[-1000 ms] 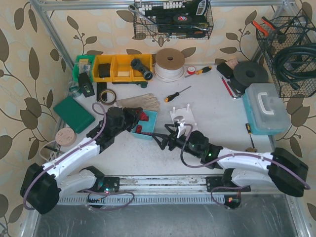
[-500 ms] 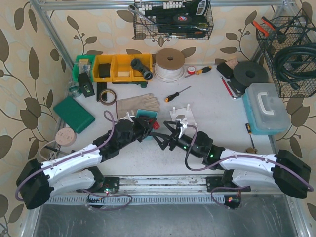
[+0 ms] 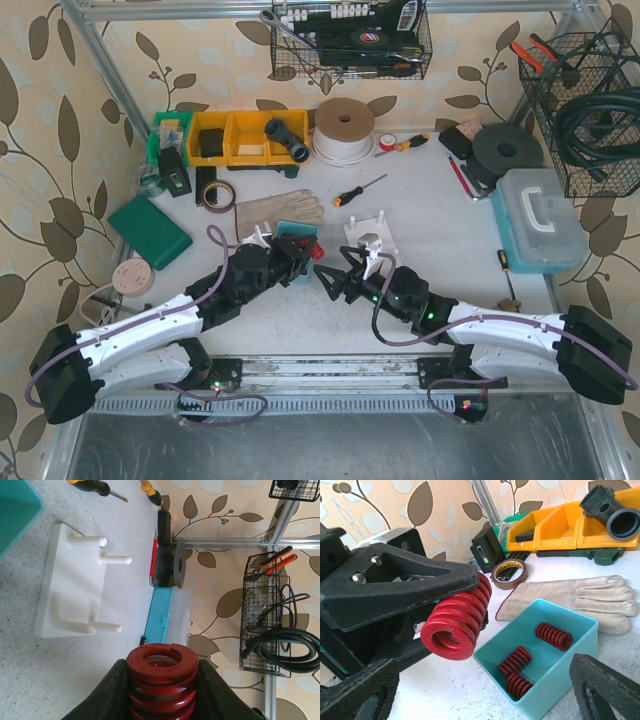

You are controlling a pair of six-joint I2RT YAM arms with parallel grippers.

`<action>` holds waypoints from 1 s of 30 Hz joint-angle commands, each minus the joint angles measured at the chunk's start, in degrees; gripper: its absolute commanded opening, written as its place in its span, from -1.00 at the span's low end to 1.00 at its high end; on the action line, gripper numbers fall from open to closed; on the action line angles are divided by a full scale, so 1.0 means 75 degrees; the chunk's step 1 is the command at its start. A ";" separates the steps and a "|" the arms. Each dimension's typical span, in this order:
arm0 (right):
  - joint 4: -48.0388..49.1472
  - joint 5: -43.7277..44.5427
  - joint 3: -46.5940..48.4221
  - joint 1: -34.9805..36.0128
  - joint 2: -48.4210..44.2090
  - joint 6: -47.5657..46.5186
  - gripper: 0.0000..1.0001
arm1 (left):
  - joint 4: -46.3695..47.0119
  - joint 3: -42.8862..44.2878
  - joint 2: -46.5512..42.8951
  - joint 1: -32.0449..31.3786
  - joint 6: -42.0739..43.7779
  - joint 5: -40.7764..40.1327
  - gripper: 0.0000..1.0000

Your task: Install the large spring

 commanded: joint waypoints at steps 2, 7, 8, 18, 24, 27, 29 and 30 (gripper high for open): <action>-0.0065 -0.0133 0.0336 0.0043 0.0356 -0.0111 0.84 | 0.0345 0.0432 0.0083 -0.0195 0.0043 -0.0298 -1.00; -0.0099 0.0082 0.0294 0.0040 0.0263 -0.0077 0.84 | 0.0249 0.0520 0.0142 -0.0425 0.0110 -0.0482 -1.00; -0.0104 0.0200 0.0239 0.0034 0.0183 -0.0063 0.84 | 0.0246 0.0519 0.0164 -0.0476 0.0111 -0.0532 -1.00; 0.0126 0.0438 -0.0010 0.0055 -0.0123 -0.0037 0.66 | 0.0488 0.0583 0.0661 -0.0940 0.0029 -0.0876 -1.00; 0.0091 0.0584 0.0002 0.0048 -0.0041 -0.0008 0.49 | 0.0608 0.0673 0.0768 -0.0992 0.0025 -0.0934 -1.00; 0.0007 0.0637 0.0023 0.0052 -0.0030 -0.0002 0.43 | 0.0634 0.0721 0.0793 -0.1000 0.0031 -0.0935 -1.00; -0.0051 0.0626 0.0047 0.0050 -0.0010 0.0009 0.42 | 0.0657 0.0730 0.0773 -0.1000 0.0028 -0.0948 -1.00; -0.0060 0.0626 0.0048 0.0050 -0.0004 0.0009 0.40 | 0.0656 0.0733 0.0754 -0.0997 0.0029 -0.0957 -1.00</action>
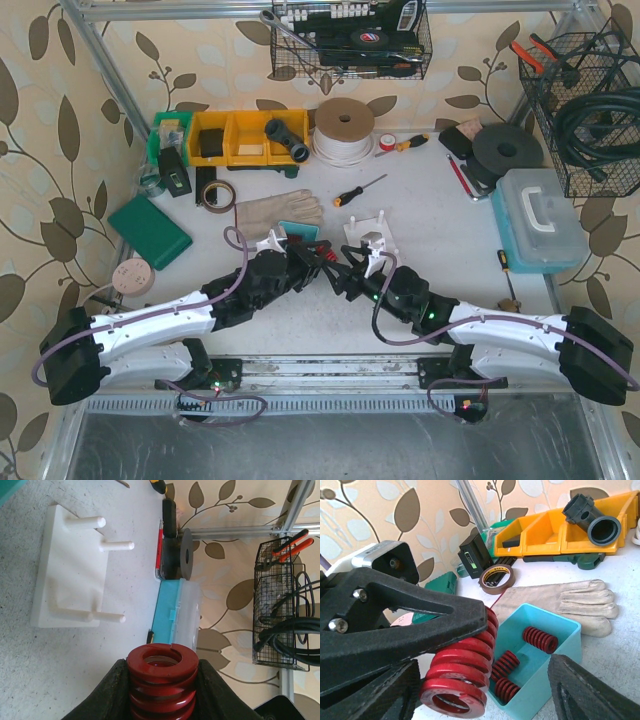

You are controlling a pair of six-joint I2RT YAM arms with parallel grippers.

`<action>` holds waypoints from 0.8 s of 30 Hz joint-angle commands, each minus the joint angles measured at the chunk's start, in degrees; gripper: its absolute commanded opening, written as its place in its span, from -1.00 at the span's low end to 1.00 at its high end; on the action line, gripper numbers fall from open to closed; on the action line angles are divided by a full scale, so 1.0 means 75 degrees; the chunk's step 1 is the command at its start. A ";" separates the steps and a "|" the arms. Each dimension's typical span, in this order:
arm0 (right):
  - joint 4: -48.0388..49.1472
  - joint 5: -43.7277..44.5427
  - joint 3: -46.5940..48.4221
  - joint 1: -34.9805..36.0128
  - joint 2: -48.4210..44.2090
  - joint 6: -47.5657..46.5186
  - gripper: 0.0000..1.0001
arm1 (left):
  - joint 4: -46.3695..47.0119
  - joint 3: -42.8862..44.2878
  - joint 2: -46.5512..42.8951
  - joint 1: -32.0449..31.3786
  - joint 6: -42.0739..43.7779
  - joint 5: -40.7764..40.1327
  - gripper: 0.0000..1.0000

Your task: Install the large spring

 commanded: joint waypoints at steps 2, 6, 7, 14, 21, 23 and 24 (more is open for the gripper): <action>0.0099 0.0191 0.0011 0.0039 0.0059 0.0021 0.32 | 0.0424 0.0410 -0.0111 -0.0073 0.0036 -0.0144 -1.00; 0.0016 0.0290 0.0014 0.0043 -0.0001 0.0015 0.25 | 0.0216 0.0484 -0.0240 -0.0079 0.0090 -0.0165 -1.00; -0.0019 0.0324 0.0014 0.0038 -0.0026 0.0026 0.24 | 0.0187 0.0477 -0.0270 -0.0083 0.0084 -0.0183 -1.00; -0.0050 0.0434 0.0056 0.0043 0.0024 0.0085 0.33 | 0.0215 0.0533 -0.0193 -0.0198 0.0103 -0.0262 -1.00; -0.0071 0.0538 -0.0002 0.0051 -0.0066 0.0036 0.03 | 0.0331 0.0499 -0.0073 -0.0246 0.0038 -0.0299 -1.00; -0.0111 0.0566 -0.0004 0.0055 -0.0130 -0.0023 -0.20 | 0.0294 0.0507 -0.0086 -0.0248 0.0043 -0.0333 -1.00; -0.0169 0.0578 0.0010 0.0052 -0.0152 -0.0041 -0.31 | 0.0255 0.0515 -0.0093 -0.0241 0.0049 -0.0332 -1.00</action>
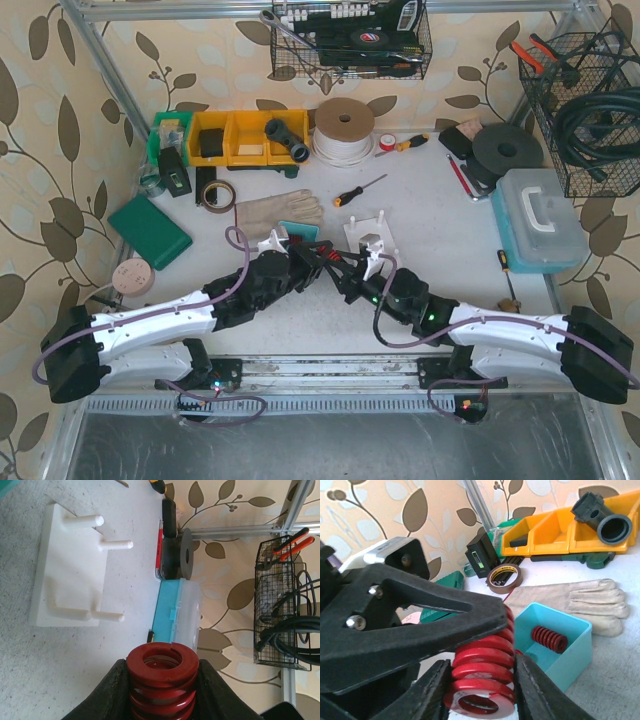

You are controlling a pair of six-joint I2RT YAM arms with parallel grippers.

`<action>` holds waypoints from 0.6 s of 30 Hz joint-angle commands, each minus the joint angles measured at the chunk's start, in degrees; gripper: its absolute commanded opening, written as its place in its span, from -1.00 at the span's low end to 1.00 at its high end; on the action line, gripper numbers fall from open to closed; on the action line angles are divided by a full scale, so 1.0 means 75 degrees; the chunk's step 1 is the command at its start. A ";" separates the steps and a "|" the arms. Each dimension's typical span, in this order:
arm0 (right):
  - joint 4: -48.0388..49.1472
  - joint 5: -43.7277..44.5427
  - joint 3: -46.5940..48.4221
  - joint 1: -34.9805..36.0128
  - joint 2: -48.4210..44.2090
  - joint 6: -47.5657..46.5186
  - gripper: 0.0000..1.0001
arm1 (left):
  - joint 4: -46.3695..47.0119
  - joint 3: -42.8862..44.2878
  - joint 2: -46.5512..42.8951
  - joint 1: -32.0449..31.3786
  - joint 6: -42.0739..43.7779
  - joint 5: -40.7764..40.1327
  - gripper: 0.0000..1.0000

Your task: Install the large spring

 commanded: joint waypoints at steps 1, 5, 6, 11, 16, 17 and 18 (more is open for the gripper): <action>-0.0241 0.0517 0.0019 -0.0069 -0.0156 -0.0093 -0.42 | 0.0351 0.0398 -0.0133 -0.0093 0.0048 -0.0155 -1.00; -0.0560 0.0543 0.0159 -0.0073 -0.0131 -0.0054 -0.78 | 0.0348 0.0404 -0.0089 -0.0092 0.0057 -0.0077 -1.00; -0.0657 0.0552 0.0224 -0.0071 -0.0125 -0.0047 -0.84 | 0.0331 0.0399 -0.0093 -0.0092 0.0074 -0.0073 -1.00; -0.0911 0.0523 0.0350 -0.0069 -0.0112 -0.0037 -1.00 | 0.0181 0.0354 -0.0219 -0.0097 0.0153 -0.0088 -0.25; -0.1146 0.0536 0.0443 -0.0074 -0.0136 -0.0024 -1.00 | -0.0580 0.0470 -0.0498 -0.0097 0.0268 -0.0259 0.40; -0.1238 0.0535 0.0459 -0.0077 -0.0146 -0.0027 -1.00 | -0.0692 0.0481 -0.0574 -0.0096 0.0350 -0.0305 0.43; -0.1330 0.0545 0.0497 -0.0068 -0.0156 -0.0023 -1.00 | -0.0792 0.0491 -0.0655 -0.0096 0.0475 -0.0374 0.45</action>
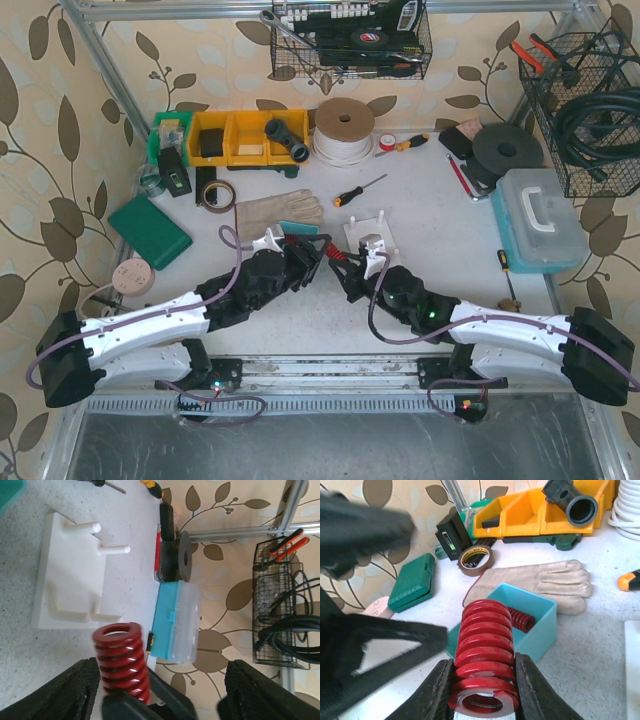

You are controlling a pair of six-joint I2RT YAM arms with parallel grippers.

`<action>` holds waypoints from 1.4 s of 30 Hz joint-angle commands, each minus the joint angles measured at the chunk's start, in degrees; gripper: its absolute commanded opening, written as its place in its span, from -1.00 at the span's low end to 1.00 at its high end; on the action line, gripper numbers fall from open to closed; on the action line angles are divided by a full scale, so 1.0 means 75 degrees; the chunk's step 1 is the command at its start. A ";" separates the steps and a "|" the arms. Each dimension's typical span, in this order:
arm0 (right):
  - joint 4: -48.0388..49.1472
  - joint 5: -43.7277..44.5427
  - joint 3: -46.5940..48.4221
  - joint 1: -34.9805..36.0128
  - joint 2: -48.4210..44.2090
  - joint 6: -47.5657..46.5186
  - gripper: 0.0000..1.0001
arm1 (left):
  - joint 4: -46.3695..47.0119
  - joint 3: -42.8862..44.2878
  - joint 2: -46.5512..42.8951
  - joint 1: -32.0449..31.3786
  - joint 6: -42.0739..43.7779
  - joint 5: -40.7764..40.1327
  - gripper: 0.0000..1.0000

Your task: Install the large spring

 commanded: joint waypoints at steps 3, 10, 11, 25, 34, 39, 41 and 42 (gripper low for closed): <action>-0.0862 0.0327 0.0519 -0.0007 -0.0155 0.0071 -1.00 | -0.1713 0.0760 -0.0695 -0.0093 0.0940 -0.0574 0.51; -0.4445 0.0129 0.2039 -0.0434 -0.0437 0.0256 -1.00 | -0.5441 0.2508 -0.0378 -0.0096 0.3377 -0.0936 0.59; -0.4915 -0.0110 0.2254 -0.0651 -0.0442 0.0314 -1.00 | -0.5746 0.2607 -0.0295 -0.0094 0.3636 -0.1001 0.60; -1.0623 -0.1972 0.6183 -0.3029 0.1487 -0.1078 -1.00 | -0.5029 0.1191 -0.1050 -0.0089 0.6901 -0.1774 0.57; -1.1862 -0.2228 0.8388 -0.4107 0.3402 -0.2205 -1.00 | -0.4367 0.0401 -0.1427 -0.0089 0.7118 -0.1601 0.58; -1.1933 -0.2332 0.9447 -0.4424 0.4386 -0.2174 -1.00 | -0.4012 0.0072 -0.1972 -0.0098 0.7165 -0.1580 0.63; -1.1904 -0.2412 0.9826 -0.4490 0.4732 -0.2097 -1.00 | -0.4035 0.0067 -0.2120 -0.0081 0.7115 -0.1775 0.71; -1.1903 -0.2448 1.0030 -0.4513 0.4915 -0.2078 -1.00 | -0.4047 0.0109 -0.2142 -0.0076 0.7154 -0.1872 0.75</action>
